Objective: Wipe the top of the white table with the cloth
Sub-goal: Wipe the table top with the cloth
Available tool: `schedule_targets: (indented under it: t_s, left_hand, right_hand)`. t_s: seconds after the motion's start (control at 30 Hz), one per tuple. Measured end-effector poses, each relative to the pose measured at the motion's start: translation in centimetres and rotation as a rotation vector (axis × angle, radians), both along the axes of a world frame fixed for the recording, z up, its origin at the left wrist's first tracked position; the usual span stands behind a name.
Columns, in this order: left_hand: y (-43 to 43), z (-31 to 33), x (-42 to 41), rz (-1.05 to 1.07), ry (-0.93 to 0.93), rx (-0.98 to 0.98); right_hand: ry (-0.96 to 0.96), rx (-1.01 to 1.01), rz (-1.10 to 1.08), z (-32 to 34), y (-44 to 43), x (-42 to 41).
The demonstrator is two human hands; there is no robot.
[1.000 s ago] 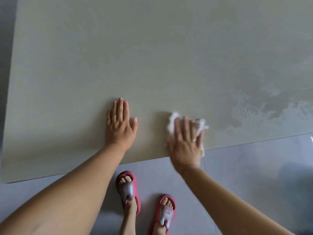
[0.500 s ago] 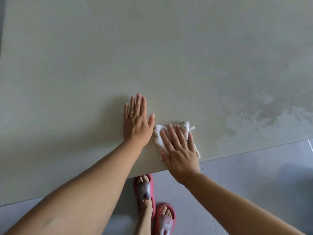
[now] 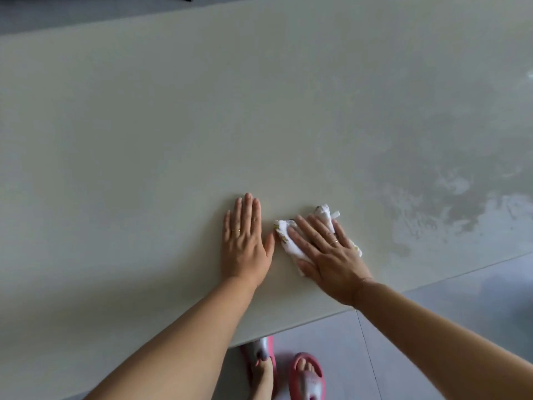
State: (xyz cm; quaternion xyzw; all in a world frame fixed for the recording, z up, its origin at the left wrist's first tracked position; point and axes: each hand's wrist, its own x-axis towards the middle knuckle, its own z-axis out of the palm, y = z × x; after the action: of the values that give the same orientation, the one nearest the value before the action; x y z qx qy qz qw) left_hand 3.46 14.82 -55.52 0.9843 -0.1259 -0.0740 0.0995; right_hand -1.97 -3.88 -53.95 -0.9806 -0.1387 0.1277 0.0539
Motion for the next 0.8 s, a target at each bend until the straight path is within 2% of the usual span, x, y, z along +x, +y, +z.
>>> schedule_targets:
  t_s: [0.03, 0.07, 0.17, 0.2, 0.27, 0.33, 0.43, 0.47, 0.5, 0.6, 0.63, 0.7, 0.8]
  left_hand:
    - [0.0, -0.1, -0.1, 0.005, -0.006, -0.003]
    - [-0.1, -0.1, -0.1, 0.01, -0.018, -0.005]
    - [-0.2, -0.4, -0.2, 0.016, -0.042, -0.006]
    - [-0.1, -0.5, -0.2, 0.016, -0.051, -0.006]
    - [-0.1, -0.6, -0.1, 0.016, -0.05, 0.003]
    - [-0.1, -0.5, 0.0, 0.008, -0.038, 0.015]
    - [-0.1, -0.4, 0.0, 0.008, -0.048, 0.02]
    - [-0.1, -0.4, 0.0, 0.011, -0.047, 0.016]
    - [0.0, -0.4, 0.0, 0.014, -0.044, 0.011]
    - [-0.1, -0.3, 0.4, 0.008, -0.047, -0.003]
    - [-0.3, -0.2, 0.7, 0.009, -0.056, -0.008]
    - [-0.8, 0.1, 1.8, 0.037, -0.086, -0.02]
    - [-2.2, 0.7, 4.9, 0.116, -0.1, -0.031]
  right_hand:
    - [0.011, -0.032, -0.013, -0.1, -1.8, 1.0]
    - [0.015, -0.047, -0.12, -0.2, -3.3, 2.2]
    - [0.027, 0.004, -0.618, -0.8, -3.2, 4.9]
    - [0.021, 0.028, -0.704, -1.0, -1.5, 5.2]
    - [0.006, 0.05, -0.621, -1.2, 2.4, 4.5]
    - [-0.018, 0.063, -0.34, -1.2, 4.2, 3.1]
    - [-0.05, 0.033, 0.027, -0.9, 0.5, 4.4]
    - [-0.057, -0.007, 0.032, -1.0, -1.5, 5.6]
    - [-0.043, -0.023, -0.056, -0.9, -3.3, 6.9]
    - [-0.012, 0.029, -0.545, -1.2, -4.7, 9.8]
    - [-0.013, 0.03, -0.627, -1.3, -3.3, 10.0]
    - [-0.017, 0.046, -0.526, -1.4, -0.2, 9.3]
    - [-0.024, 0.029, -0.022, -0.9, -1.3, 9.4]
